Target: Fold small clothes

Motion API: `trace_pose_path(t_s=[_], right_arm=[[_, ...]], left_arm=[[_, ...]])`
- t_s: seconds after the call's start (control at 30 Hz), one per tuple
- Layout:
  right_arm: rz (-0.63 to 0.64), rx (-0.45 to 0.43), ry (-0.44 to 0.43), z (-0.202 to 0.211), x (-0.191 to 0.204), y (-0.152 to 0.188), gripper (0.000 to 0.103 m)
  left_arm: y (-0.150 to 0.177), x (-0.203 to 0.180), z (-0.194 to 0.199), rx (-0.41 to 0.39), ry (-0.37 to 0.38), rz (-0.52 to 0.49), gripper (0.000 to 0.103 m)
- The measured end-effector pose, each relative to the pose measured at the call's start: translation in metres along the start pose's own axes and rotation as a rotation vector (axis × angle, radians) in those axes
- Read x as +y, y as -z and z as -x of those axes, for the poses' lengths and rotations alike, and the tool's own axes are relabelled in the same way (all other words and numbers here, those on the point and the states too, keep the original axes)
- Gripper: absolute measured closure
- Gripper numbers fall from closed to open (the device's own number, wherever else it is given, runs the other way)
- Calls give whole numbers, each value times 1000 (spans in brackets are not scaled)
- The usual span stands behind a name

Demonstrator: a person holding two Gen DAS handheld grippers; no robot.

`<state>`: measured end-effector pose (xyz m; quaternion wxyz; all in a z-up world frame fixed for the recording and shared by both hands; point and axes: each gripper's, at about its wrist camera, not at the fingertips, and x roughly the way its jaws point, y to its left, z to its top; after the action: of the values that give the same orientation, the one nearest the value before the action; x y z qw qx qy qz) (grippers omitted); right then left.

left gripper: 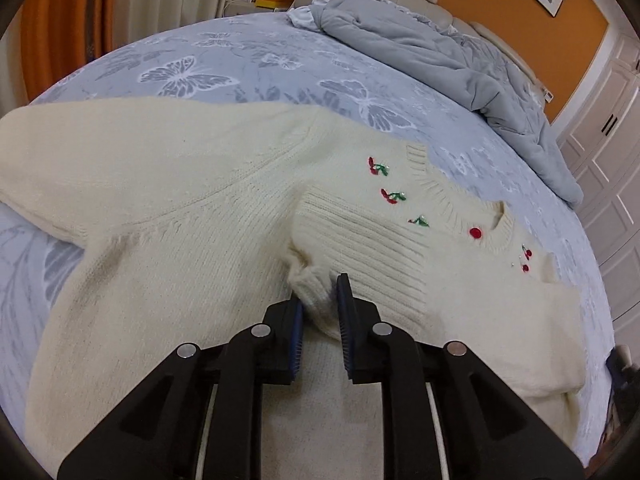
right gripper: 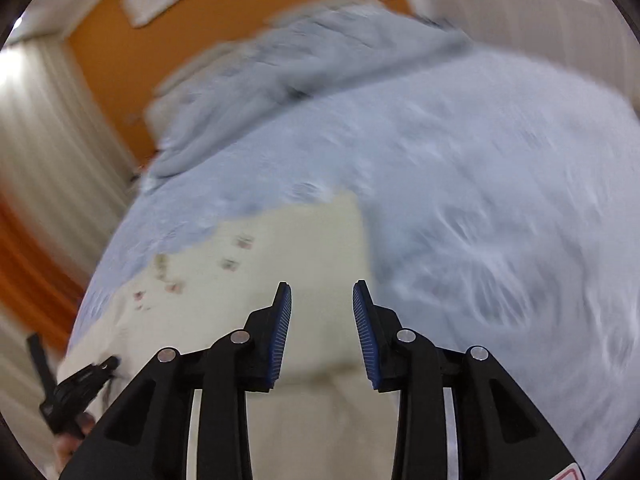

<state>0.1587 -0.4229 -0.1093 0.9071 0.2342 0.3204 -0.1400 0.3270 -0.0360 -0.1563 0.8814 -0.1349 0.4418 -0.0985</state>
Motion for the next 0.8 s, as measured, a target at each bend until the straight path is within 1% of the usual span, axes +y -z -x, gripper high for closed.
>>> trace_pose_path(t_s=[0.03, 0.1, 0.13, 0.17, 0.2, 0.23, 0.27, 0.3, 0.33, 0.37, 0.4, 0.43, 0.47, 0.5, 0.53, 0.57, 0.6, 0.63, 0.67, 0.7, 0.73, 0.77, 0.8], right_arm=[[36, 37, -9, -7, 5, 3, 74], [96, 225, 61, -46, 3, 28, 80], [109, 197, 67, -46, 1, 35, 80], [133, 152, 97, -35, 8, 33, 78], [146, 143, 115, -30, 14, 31, 69], [153, 110, 100, -22, 20, 30, 67], [159, 68, 82, -14, 28, 34, 59], [170, 61, 77, -10, 32, 37, 54], [185, 68, 71, -11, 35, 41, 54], [201, 82, 62, -12, 38, 48, 54], [205, 94, 61, -15, 41, 53, 54], [197, 111, 57, -18, 42, 57, 54], [189, 115, 49, -23, 40, 58, 52], [181, 114, 45, -24, 43, 61, 47], [178, 114, 46, -28, 46, 59, 45], [182, 116, 48, -29, 48, 60, 41], [192, 116, 53, -32, 51, 57, 40], [207, 114, 60, -34, 56, 58, 38], [223, 113, 67, -34, 58, 59, 37], [227, 115, 69, -36, 59, 58, 36], [225, 116, 68, -36, 59, 58, 36], [217, 117, 61, -37, 58, 56, 36], [209, 122, 55, -38, 57, 54, 36]], left_arm=[[1, 1, 3, -6, 12, 12, 86], [0, 5, 8, -1, 30, 39, 85], [-2, 9, 15, -1, 40, 60, 80], [-4, 14, 27, -14, 49, 79, 74], [-8, 26, 43, -50, 49, 101, 68], [-11, 39, 57, -79, 40, 122, 51], [-17, 55, 68, -103, 19, 148, 36], [-26, 86, 84, -141, -41, 203, 31], [-34, 114, 92, -161, -89, 258, 24], [-39, 132, 96, -167, -124, 298, 21], [-48, 168, 101, -158, -188, 375, 21], [-55, 196, 103, -148, -222, 441, 21], [-60, 222, 104, -144, -251, 508, 21], [-65, 258, 104, -135, -293, 602, 21], [-66, 281, 103, -125, -327, 670, 22], [-66, 304, 100, -118, -359, 748, 27], [-65, 323, 98, -117, -371, 821, 37], [-65, 334, 95, -116, -384, 865, 51], [-73, 335, 96, -135, -407, 874, 77], [-80, 332, 93, -129, -369, 853, 96], [-92, 322, 90, -108, -346, 815, 94], [-107, 300, 95, -148, -344, 743, 95], [-120, 279, 99, -174, -320, 677, 95]])
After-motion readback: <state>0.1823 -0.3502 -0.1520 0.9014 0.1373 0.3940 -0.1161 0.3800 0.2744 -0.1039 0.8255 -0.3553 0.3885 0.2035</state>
